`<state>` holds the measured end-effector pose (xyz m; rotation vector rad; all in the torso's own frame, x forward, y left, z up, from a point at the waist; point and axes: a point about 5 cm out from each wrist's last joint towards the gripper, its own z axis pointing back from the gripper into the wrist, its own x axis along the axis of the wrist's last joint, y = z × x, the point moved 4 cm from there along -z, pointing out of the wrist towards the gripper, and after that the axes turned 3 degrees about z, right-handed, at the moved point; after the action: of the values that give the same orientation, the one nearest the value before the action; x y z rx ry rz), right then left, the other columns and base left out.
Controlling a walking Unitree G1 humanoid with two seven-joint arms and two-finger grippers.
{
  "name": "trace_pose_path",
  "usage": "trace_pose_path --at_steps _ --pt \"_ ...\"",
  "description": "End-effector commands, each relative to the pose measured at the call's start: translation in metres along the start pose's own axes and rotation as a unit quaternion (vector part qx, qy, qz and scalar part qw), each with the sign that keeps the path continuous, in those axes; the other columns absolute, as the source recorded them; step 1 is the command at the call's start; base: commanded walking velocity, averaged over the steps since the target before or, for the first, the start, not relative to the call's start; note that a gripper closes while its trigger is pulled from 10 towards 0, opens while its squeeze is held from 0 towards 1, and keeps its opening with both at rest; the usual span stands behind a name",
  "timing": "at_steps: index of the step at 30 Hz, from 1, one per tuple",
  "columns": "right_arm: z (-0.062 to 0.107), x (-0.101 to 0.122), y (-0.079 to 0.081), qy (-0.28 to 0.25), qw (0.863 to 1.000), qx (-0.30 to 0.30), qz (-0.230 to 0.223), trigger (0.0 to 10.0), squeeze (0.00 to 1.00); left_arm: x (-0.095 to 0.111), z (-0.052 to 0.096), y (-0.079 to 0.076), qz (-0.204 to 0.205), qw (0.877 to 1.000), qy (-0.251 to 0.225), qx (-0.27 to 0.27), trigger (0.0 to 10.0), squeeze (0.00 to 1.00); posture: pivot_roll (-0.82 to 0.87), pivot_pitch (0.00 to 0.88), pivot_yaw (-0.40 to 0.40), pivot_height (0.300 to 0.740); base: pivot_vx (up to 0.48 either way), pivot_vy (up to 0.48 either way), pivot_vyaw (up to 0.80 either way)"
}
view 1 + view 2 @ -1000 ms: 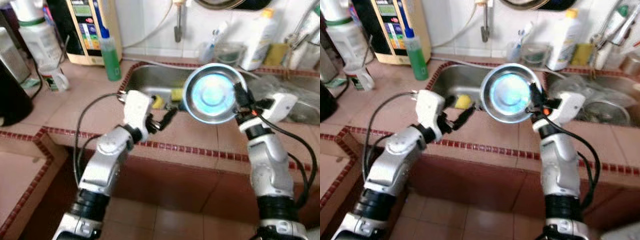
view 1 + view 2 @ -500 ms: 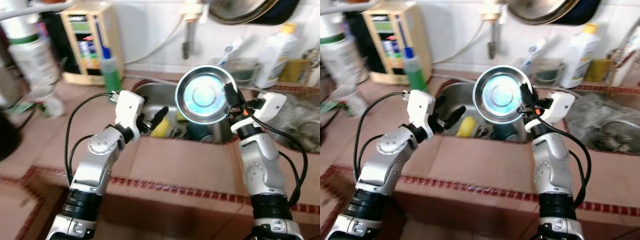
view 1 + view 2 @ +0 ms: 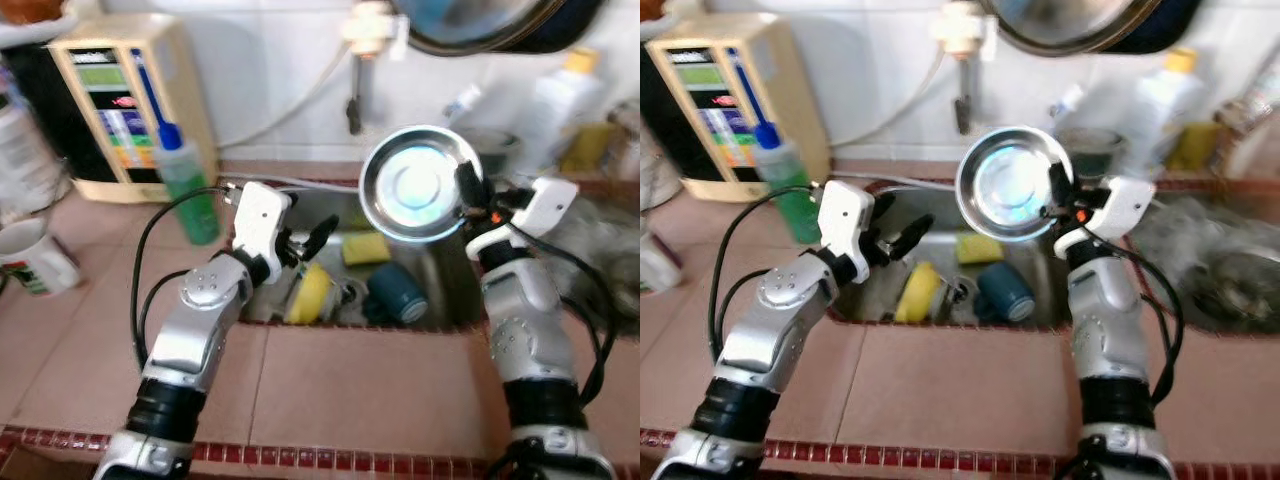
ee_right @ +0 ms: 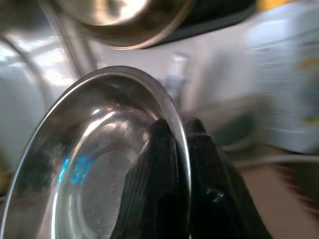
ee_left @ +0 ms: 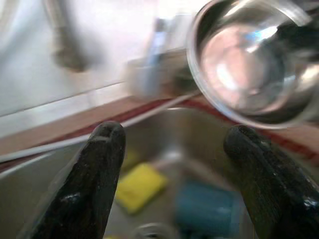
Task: Kitchen organization
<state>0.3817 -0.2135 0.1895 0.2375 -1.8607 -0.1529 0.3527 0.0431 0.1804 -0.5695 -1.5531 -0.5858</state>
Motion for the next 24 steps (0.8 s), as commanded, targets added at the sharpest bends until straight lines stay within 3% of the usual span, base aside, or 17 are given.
trace_pose_path --at_steps 1,10,24 --pt "-0.007 0.000 0.016 -0.001 1.000 0.014 -0.007 10.0 0.00 0.003 0.008 0.012 -0.013 1.000 0.001 0.017 10.0 0.00 -0.02 0.000 0.029 0.740 0.000 0.000 0.00" --pt "-0.012 -0.012 -0.009 0.041 0.998 -0.047 -0.004 10.0 0.00 0.000 0.012 -0.003 -0.035 0.999 0.018 -0.018 10.0 0.00 -0.02 0.000 0.038 0.740 0.000 0.000 0.00" --pt "-0.018 -0.020 -0.027 0.072 0.995 -0.071 0.006 10.0 0.00 -0.001 0.019 -0.015 -0.039 0.998 0.033 -0.046 10.0 0.00 -0.01 0.000 0.052 0.740 0.000 0.000 0.00"
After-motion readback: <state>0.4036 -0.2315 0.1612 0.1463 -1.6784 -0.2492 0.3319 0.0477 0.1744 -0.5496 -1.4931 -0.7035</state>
